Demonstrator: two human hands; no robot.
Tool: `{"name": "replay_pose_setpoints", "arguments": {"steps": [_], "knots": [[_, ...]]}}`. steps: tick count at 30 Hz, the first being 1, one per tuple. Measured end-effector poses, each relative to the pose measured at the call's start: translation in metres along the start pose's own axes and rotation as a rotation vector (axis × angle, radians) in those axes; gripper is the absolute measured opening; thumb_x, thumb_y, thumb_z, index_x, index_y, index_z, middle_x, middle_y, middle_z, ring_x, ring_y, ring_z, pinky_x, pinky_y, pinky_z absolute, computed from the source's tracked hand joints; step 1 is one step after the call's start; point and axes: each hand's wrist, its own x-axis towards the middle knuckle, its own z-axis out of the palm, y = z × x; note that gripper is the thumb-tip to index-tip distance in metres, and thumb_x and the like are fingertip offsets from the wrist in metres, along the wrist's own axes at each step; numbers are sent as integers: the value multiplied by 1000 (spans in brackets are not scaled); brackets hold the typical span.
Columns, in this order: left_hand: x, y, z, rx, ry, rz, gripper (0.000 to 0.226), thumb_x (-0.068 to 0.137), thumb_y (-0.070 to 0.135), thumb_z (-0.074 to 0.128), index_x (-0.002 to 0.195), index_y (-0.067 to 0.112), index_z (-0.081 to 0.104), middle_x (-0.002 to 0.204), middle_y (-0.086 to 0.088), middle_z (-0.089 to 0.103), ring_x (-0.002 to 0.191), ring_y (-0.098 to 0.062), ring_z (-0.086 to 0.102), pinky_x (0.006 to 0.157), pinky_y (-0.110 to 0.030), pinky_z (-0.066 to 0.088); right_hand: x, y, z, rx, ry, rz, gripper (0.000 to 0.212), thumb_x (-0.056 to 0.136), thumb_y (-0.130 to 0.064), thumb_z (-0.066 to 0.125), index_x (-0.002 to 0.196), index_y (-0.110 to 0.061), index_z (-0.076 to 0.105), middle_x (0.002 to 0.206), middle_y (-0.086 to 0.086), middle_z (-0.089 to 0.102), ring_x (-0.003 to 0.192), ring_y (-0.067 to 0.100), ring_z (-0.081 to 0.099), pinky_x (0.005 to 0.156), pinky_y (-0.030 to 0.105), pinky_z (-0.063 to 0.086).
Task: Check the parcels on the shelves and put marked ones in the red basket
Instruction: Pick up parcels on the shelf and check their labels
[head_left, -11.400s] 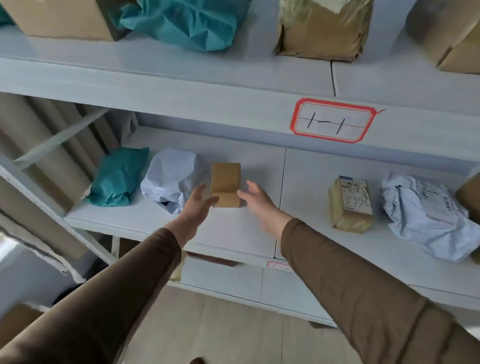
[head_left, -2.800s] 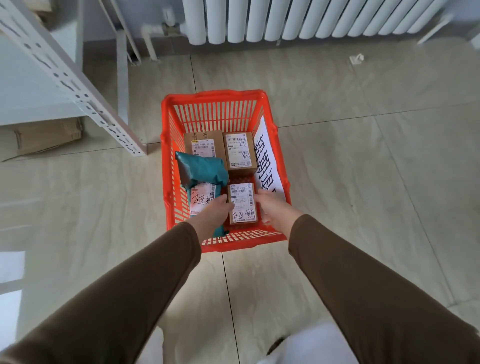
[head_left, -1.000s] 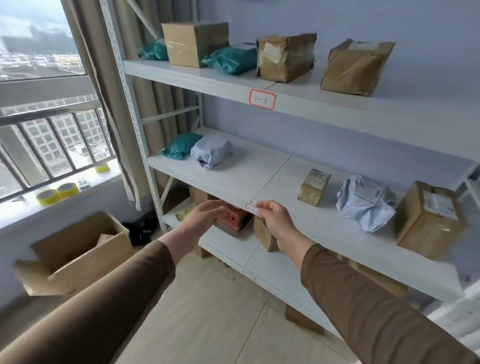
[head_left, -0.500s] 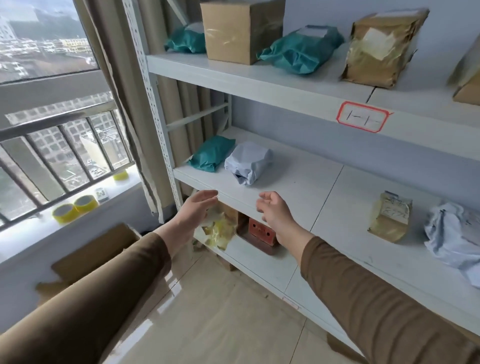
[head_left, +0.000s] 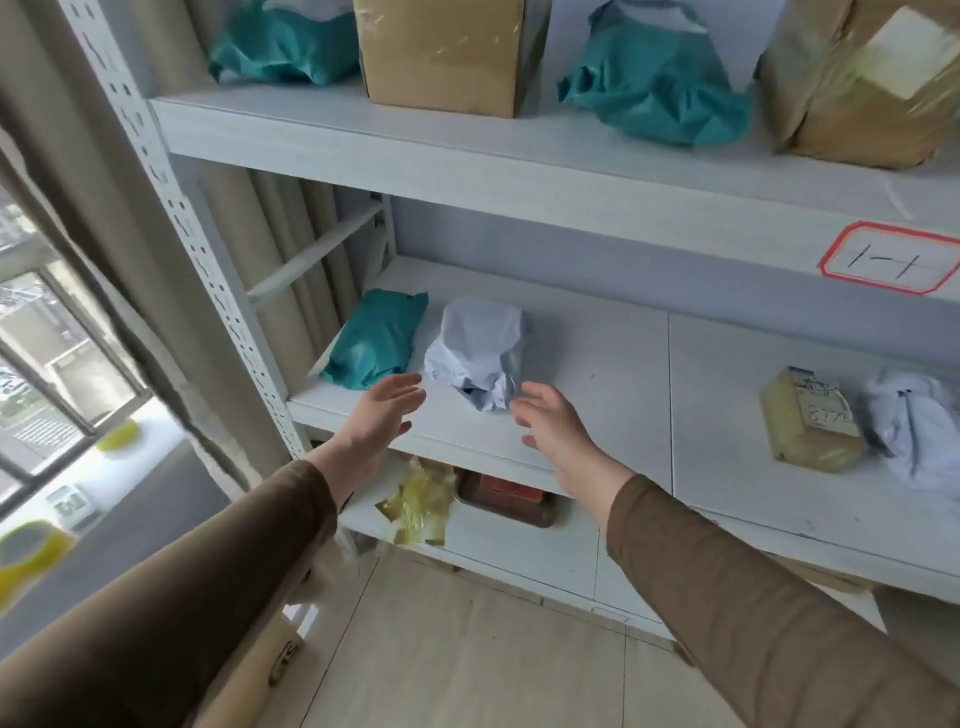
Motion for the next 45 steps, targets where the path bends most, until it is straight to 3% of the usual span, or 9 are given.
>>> {"name": "replay_pose_setpoints", "arguments": {"steps": [5,10,15,18,24,29,36,41,45], "knots": [[72,3,8,25,-90,-8,41,104,18,60,144,18,53,143,-7,55,133,-24,51,114,-37,38,59,1,1,40,51,77,53,102,-22,58,152,-16,42,147,2,52,128,19,53,93,32,43],[132,6,18,85,-90,-92,61,101,27,65,156,22,39,162,-8,38,147,-29,39,121,-42,29,122,5,6,111,54,179,63,103,-25,58,158,-14,31,160,5,40,144,23,41,113,38,34],[179,3,22,165,-107,-162,75,101,25,64,164,15,22,167,-10,31,150,-31,33,122,-43,25,164,5,14,155,59,247,61,103,-27,59,156,-14,31,148,5,47,125,18,50,95,28,36],[199,2,26,202,-134,-186,79,101,27,64,165,16,17,167,-9,30,151,-32,32,122,-46,23,182,7,18,177,67,275,49,97,-32,64,140,-17,46,134,2,59,109,16,59,88,30,44],[233,-7,18,150,-241,-261,54,93,40,72,138,20,50,137,-12,61,122,-30,59,102,-40,46,198,17,30,304,22,332,44,95,-40,69,127,-14,57,121,4,72,109,23,69,90,33,54],[230,-10,-1,28,-336,-377,75,81,45,84,138,11,47,128,-16,66,116,-37,66,97,-43,55,181,22,41,403,91,331,49,87,-40,79,118,-9,57,121,12,71,108,26,70,98,42,56],[202,-8,-33,-64,-556,-471,50,84,50,78,112,12,62,88,-8,62,68,-19,57,59,-28,46,130,3,56,182,209,225,58,74,-57,82,117,-24,59,118,2,72,107,21,70,101,45,54],[188,-8,-46,-222,-640,-555,62,88,60,65,134,19,61,120,-9,74,105,-30,68,92,-40,52,89,-51,71,-48,246,109,59,89,-67,61,125,-20,61,123,-5,64,113,18,61,85,35,50],[175,-4,-51,-379,-739,-630,65,92,63,56,142,22,59,140,-13,66,131,-38,60,109,-56,45,65,-82,82,-116,273,40,42,97,-59,54,107,-20,64,96,-8,66,90,11,60,79,29,47]]}}
